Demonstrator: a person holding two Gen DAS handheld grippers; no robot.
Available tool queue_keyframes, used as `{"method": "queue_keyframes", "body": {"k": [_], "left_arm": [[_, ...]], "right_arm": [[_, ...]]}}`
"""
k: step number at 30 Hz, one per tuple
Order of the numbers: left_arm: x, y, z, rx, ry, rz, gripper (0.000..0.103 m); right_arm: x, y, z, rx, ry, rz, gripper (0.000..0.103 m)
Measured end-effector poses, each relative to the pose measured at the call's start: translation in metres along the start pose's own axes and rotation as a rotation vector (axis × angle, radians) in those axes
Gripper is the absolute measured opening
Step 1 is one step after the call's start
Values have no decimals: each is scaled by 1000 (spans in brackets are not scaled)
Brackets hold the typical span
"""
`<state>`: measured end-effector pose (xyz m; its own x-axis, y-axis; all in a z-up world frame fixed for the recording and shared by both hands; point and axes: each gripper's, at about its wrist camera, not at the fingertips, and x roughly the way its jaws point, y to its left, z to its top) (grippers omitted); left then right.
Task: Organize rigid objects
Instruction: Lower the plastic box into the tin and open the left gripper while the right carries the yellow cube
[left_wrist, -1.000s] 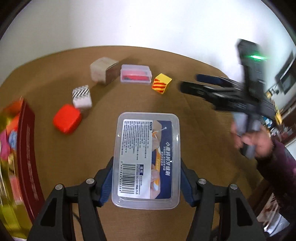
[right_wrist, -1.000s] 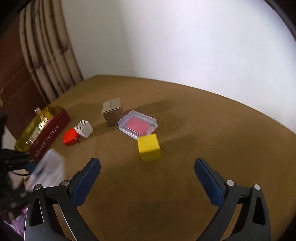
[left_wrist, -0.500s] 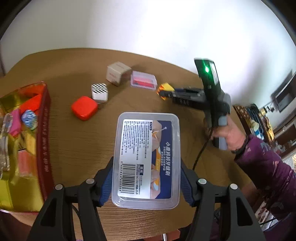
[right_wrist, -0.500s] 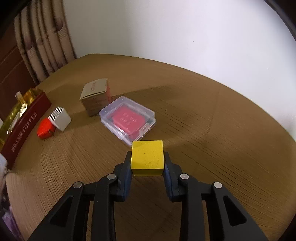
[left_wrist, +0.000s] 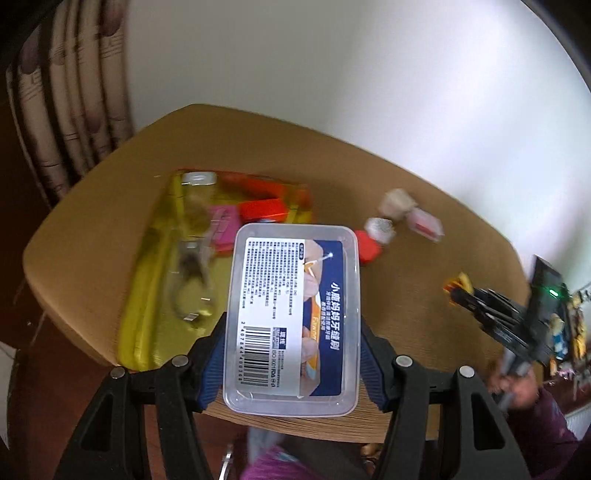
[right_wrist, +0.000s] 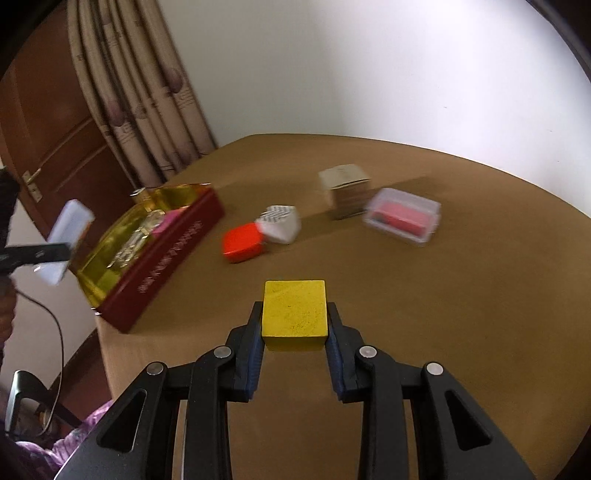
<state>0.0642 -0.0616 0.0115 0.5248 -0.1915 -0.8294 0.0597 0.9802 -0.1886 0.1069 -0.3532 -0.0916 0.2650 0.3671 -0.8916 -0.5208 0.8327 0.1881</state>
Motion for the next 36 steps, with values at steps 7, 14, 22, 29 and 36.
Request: {"method": "queue_keyframes", "body": {"k": [7, 14, 22, 29, 36], "left_arm": [[38, 17, 18, -16, 13, 26, 63], [69, 8, 32, 17, 21, 68, 63], [92, 7, 43, 57, 31, 146, 63], [106, 9, 47, 56, 70, 199, 64], [92, 9, 41, 37, 47, 219, 64]], "right_arm": [[14, 20, -7, 25, 16, 5, 28], [15, 15, -7, 43, 21, -12, 28], [21, 9, -9, 76, 30, -9, 28], [25, 7, -10, 87, 43, -3, 28], [24, 7, -9, 93, 39, -5, 28]]}}
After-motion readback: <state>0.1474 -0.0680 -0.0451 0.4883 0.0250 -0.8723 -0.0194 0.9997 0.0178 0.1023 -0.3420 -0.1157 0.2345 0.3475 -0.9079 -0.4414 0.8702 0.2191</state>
